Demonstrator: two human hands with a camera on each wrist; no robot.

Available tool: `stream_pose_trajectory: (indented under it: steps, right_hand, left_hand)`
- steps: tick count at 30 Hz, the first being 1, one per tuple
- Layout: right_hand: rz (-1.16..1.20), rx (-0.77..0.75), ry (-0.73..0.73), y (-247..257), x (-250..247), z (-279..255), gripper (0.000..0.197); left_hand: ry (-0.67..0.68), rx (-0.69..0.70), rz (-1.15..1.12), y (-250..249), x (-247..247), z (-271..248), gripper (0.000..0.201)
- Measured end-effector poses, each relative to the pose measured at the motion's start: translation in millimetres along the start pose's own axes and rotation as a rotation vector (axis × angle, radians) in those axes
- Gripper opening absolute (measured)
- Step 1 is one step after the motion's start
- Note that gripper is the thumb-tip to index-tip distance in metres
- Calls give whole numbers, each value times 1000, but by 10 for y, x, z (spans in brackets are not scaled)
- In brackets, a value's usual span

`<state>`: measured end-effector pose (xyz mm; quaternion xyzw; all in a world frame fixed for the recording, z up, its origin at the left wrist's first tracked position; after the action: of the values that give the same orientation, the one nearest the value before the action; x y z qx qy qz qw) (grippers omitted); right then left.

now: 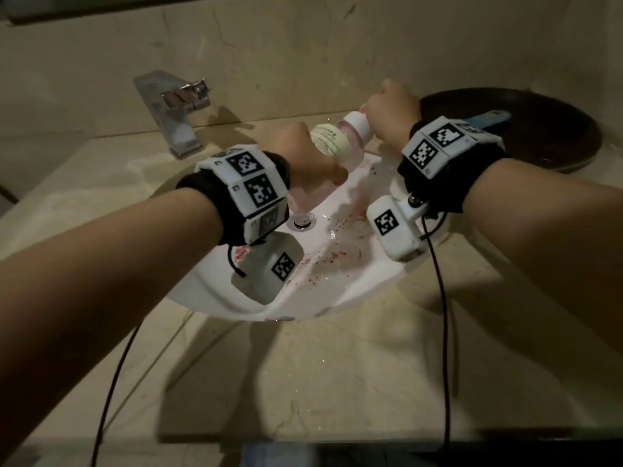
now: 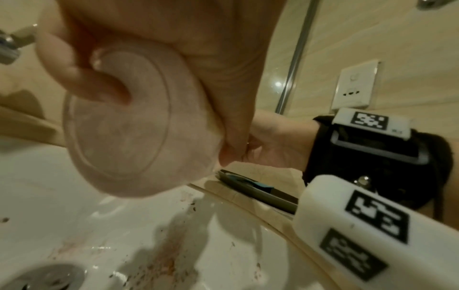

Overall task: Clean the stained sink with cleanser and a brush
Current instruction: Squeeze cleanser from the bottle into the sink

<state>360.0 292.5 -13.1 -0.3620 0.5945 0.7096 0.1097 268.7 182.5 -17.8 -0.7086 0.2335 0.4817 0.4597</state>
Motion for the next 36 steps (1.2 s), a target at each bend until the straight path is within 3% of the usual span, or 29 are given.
stream_pose_trajectory:
  steps: [9,15,19,24,29,36]
  right_hand:
    - [37,47,-20,-164,-227,-163,34]
    - [-198,-2,27,-151,-355,-318,24]
    - [-576,-119,70,-66,-339,-407,22]
    - [-168,10,117,-64,-388,-475,33]
    - [-648,-94,130,40,-374,-600,27]
    - [-856,-161,137,148,-225,-834,37]
  left_hand:
    - [53,62,52,-108,26,-109,67]
    - [7,101,136,-193,22,-247,58]
    - [-1,109,181,-283,-98,-350,55]
    - [-48,140,352,-252,-289,-439,61]
    - [-88,146,441,-172,-322,-561,68]
    - [-159,140,552,-178,-364,-743,64]
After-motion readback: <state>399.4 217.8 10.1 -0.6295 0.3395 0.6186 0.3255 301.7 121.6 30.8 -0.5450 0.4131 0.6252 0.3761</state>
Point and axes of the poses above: each hand's wrist, its own z-axis towards the middle knuckle, its own x-axis out of the palm, y = z × x, the point moved 2 cm from there along z, towards the middle knuckle, and after that the axes turned 8 degrees about y, right-handed, at the moved point
